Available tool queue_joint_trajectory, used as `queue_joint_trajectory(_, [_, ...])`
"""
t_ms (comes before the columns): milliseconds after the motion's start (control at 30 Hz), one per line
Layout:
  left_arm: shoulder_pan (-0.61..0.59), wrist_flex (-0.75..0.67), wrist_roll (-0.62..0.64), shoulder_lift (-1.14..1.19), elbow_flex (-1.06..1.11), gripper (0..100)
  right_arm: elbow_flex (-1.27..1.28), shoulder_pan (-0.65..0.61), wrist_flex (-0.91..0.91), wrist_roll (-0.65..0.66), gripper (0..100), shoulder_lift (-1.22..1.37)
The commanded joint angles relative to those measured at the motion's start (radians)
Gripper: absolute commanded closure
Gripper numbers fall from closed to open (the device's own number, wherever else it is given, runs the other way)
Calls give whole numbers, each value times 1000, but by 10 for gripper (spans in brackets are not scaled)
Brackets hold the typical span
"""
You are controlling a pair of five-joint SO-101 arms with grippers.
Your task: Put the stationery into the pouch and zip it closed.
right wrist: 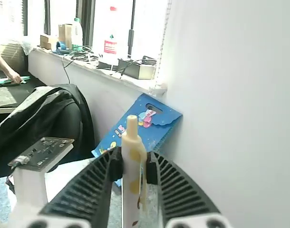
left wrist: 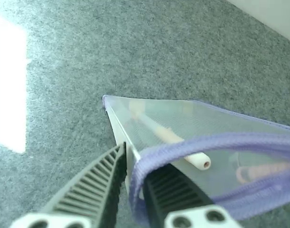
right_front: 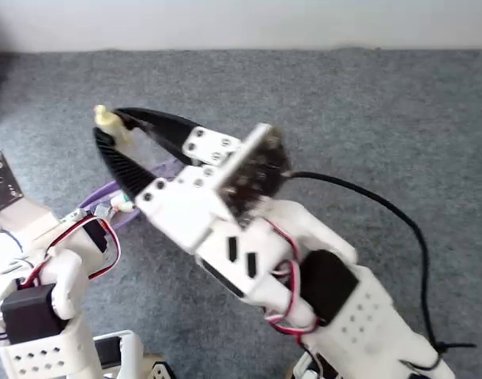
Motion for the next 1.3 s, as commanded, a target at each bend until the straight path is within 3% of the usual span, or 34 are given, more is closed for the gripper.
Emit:
queue_joint_trajectory(0, [2, -18, 11, 5, -2, 987, -46, -47, -51, 23, 991, 38])
queue_joint_trajectory(233, [0, -18, 11, 5, -7, 987, 12, -50, -64, 21, 991, 101])
queue_joint_trajectory(333, [-3, -18, 11, 5, -7, 987, 98, -13, -176, 31, 991, 102])
queue_joint_trajectory(467, [-5, -18, 11, 5, -7, 987, 233, 8, -320, 161, 991, 105])
queue_joint_trajectory(600, [-5, -18, 11, 5, -7, 987, 339, 10, -335, 218, 991, 87])
queue_joint_trajectory(833, [-2, -18, 11, 5, -7, 987, 411, 10, -154, 285, 968, -8])
queue_joint_trajectory(1067, [2, -18, 11, 5, -7, 987, 411, 22, 85, 288, 711, -114])
queue_joint_trajectory(1267, [2, -18, 11, 5, -7, 987, 411, 25, 170, 287, 772, -240])
